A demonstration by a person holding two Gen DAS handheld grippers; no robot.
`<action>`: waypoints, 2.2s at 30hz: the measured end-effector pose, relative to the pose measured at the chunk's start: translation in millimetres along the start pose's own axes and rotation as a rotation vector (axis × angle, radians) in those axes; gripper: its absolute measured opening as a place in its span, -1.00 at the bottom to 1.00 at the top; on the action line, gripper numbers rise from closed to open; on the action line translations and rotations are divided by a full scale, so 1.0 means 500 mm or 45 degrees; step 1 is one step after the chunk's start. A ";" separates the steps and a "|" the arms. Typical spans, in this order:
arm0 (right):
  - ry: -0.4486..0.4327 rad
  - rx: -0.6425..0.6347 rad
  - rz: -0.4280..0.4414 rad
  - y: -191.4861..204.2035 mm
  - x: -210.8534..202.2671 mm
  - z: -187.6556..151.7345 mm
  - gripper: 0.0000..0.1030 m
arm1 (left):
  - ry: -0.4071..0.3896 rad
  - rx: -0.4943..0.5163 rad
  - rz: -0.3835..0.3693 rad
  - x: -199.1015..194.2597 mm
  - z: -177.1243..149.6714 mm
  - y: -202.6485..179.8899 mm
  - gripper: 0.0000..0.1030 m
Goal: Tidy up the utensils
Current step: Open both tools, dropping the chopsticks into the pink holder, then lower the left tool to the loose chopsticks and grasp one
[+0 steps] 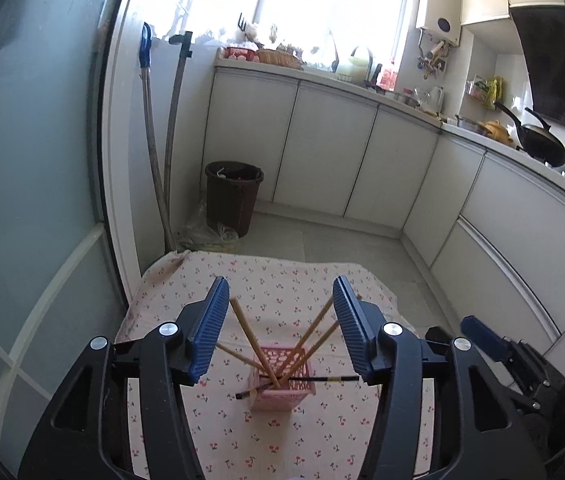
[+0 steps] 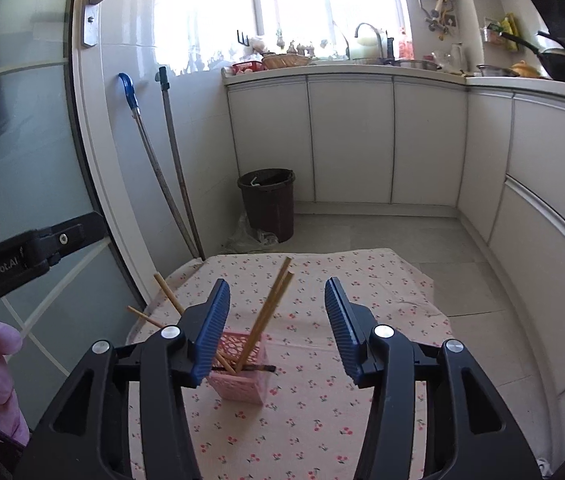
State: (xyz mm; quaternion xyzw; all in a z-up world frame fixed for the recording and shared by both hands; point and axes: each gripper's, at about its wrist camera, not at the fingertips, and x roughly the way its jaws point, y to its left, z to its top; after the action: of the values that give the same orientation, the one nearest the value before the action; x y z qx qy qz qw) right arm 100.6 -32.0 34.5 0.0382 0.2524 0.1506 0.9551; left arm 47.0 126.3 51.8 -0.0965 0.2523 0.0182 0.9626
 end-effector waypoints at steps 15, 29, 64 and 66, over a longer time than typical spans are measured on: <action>0.154 0.283 -0.279 -0.273 -0.076 -0.083 0.87 | 0.599 0.000 -0.076 0.139 -0.263 -0.057 0.78; 0.249 0.293 -0.319 -0.342 -0.091 -0.089 0.87 | 0.871 0.233 0.008 0.265 -0.439 -0.184 0.79; 0.365 0.779 -0.285 -0.527 -0.092 -0.130 0.87 | 1.024 0.150 0.122 0.604 -0.341 -0.308 0.36; 0.366 0.783 -0.274 -0.526 -0.091 -0.129 0.87 | 1.011 0.197 0.142 0.612 -0.345 -0.320 0.27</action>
State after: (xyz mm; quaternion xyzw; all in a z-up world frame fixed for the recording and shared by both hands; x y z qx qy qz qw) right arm 101.8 -296.4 -39.4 0.2754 0.4202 -0.0301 0.8641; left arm 243.8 -68.5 -217.1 -0.0097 0.6099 0.0126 0.7923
